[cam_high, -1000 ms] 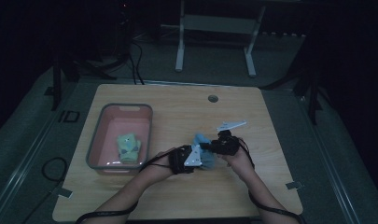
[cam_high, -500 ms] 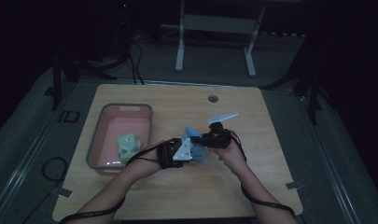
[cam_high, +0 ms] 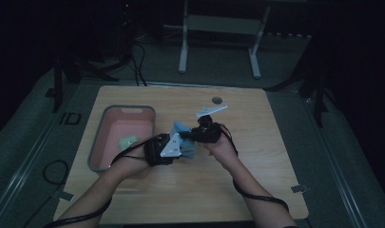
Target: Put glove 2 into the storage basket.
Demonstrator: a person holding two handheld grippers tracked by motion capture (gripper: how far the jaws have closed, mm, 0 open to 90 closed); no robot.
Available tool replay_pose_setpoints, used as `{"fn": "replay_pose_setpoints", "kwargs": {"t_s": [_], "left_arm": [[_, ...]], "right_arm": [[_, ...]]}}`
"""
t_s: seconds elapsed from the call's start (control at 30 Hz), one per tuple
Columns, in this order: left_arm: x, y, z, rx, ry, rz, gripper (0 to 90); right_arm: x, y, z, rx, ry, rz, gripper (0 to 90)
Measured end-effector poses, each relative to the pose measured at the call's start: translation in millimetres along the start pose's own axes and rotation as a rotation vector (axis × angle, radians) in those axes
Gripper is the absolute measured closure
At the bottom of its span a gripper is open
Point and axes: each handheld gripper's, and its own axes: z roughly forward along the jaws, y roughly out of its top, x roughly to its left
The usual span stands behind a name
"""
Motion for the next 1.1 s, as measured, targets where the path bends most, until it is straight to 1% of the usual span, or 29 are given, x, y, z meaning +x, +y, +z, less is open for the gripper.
{"fn": "replay_pose_setpoints", "kwargs": {"t_s": [0.17, 0.3, 0.37, 0.4, 0.53, 0.7, 0.73, 0.8, 1.1], "left_arm": [[5.0, -5.0, -13.8, 0.024, 0.018, 0.001, 79.2], [8.4, -11.3, -23.7, 0.038, 0.03, -0.01, 79.2], [11.0, -16.8, -29.7, 0.051, 0.045, -0.011, 79.2], [11.8, -19.1, -31.7, 0.052, 0.045, -0.019, 79.1], [15.0, -28.8, -39.7, 0.07, 0.061, -0.029, 79.1], [17.9, -44.2, -49.2, 0.092, 0.074, -0.051, 79.1], [18.7, -47.6, -51.0, 0.095, 0.074, -0.061, 79.1], [19.7, -54.5, -54.7, 0.104, 0.082, -0.064, 79.1], [23.2, -88.4, -69.5, 0.123, 0.095, -0.119, 79.1]], "right_arm": [[5.5, 11.9, 10.6, -0.006, 0.023, -0.004, 81.6], [12.2, 21.7, 20.1, -0.007, 0.033, -0.018, 81.6], [16.1, 27.2, 25.9, -0.009, 0.041, -0.022, 81.6], [18.2, 30.8, 30.3, -0.011, 0.043, -0.026, 81.6], [23.4, 39.2, 43.8, -0.013, 0.063, -0.024, 81.6], [31.5, 48.2, 63.6, -0.013, 0.086, -0.018, 81.6], [33.1, 49.7, 67.9, -0.011, 0.088, -0.02, 81.6], [35.6, 52.9, 77.1, -0.004, 0.097, -0.018, 81.6], [45.9, 62.4, 112.0, 0.011, 0.135, -0.006, 81.6]]}}
